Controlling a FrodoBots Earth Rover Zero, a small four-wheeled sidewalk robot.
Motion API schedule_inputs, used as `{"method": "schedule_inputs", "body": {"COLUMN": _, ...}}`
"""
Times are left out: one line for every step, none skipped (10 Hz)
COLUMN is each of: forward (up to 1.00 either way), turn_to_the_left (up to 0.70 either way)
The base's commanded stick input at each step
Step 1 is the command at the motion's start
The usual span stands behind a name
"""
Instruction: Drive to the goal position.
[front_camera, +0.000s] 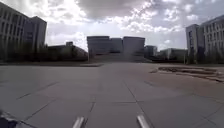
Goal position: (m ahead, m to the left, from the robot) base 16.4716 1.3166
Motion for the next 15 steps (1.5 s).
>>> {"method": "schedule_inputs", "body": {"forward": 0.70, "turn_to_the_left": 0.00}}
{"method": "schedule_inputs", "body": {"forward": 0.70, "turn_to_the_left": 0.00}}
{"method": "schedule_inputs", "body": {"forward": 0.70, "turn_to_the_left": 0.00}}
{"method": "schedule_inputs", "body": {"forward": 0.70, "turn_to_the_left": 0.00}}
{"method": "schedule_inputs", "body": {"forward": 0.70, "turn_to_the_left": 0.00}}
{"method": "schedule_inputs", "body": {"forward": 0.70, "turn_to_the_left": 0.00}}
{"method": "schedule_inputs", "body": {"forward": 0.70, "turn_to_the_left": 0.00}}
{"method": "schedule_inputs", "body": {"forward": 0.70, "turn_to_the_left": 0.00}}
{"method": "schedule_inputs", "body": {"forward": 0.70, "turn_to_the_left": 0.00}}
{"method": "schedule_inputs", "body": {"forward": 0.70, "turn_to_the_left": 0.00}}
{"method": "schedule_inputs", "body": {"forward": 0.70, "turn_to_the_left": 0.00}}
{"method": "schedule_inputs", "body": {"forward": 0.70, "turn_to_the_left": 0.07}}
{"method": "schedule_inputs", "body": {"forward": 0.70, "turn_to_the_left": 0.21}}
{"method": "schedule_inputs", "body": {"forward": 0.70, "turn_to_the_left": 0.34}}
{"method": "schedule_inputs", "body": {"forward": 0.70, "turn_to_the_left": 0.21}}
